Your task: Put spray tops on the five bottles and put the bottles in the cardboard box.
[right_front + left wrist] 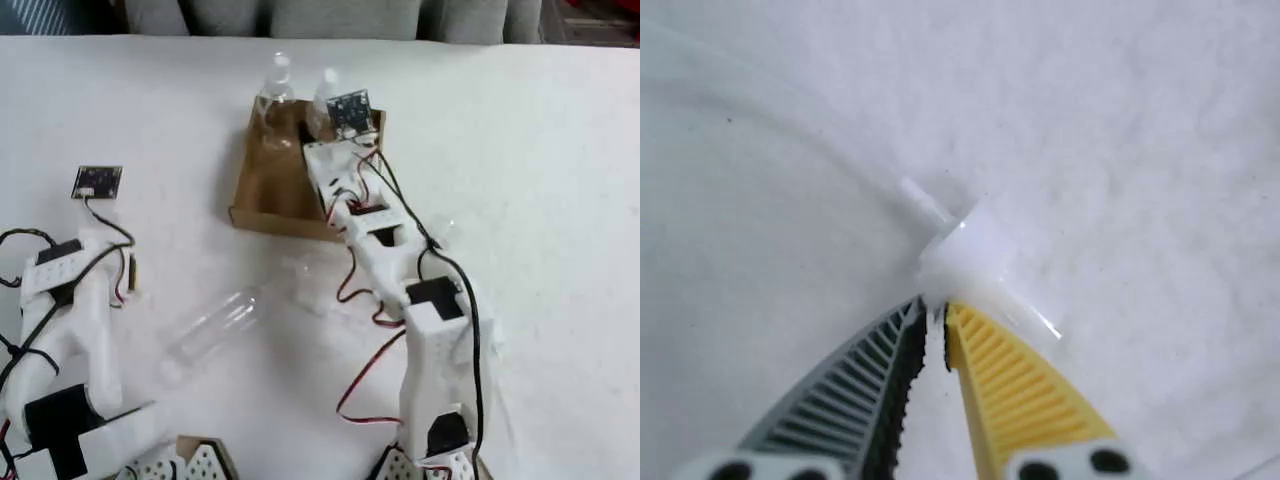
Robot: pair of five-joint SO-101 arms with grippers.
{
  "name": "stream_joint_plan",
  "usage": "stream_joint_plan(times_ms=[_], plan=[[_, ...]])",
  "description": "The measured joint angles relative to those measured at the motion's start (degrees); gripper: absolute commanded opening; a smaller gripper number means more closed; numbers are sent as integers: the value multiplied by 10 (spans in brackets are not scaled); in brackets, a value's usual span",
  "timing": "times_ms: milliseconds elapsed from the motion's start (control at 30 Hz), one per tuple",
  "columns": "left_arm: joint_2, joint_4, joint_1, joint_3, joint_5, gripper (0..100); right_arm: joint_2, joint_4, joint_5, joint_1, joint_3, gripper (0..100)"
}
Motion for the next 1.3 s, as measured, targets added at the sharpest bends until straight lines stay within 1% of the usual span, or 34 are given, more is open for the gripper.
stream_joint_plan(times_ms=[333, 533, 800, 867, 967, 1033, 1300], plan=[[0, -1, 0, 0, 0, 54, 8, 0, 0, 8, -8, 25], [0, -1, 0, 0, -21, 54, 8, 2, 0, 19, -8, 25], [0, -1, 0, 0, -25, 54, 13, 72, 0, 24, -52, 26], [0, -1, 0, 0, -25, 54, 13, 76, 0, 24, -55, 45], [0, -1, 0, 0, -25, 54, 13, 76, 0, 24, -55, 115], [0, -1, 0, 0, -25, 54, 13, 76, 0, 24, -55, 139], [0, -1, 0, 0, -25, 54, 13, 77, 0, 24, -55, 138]])
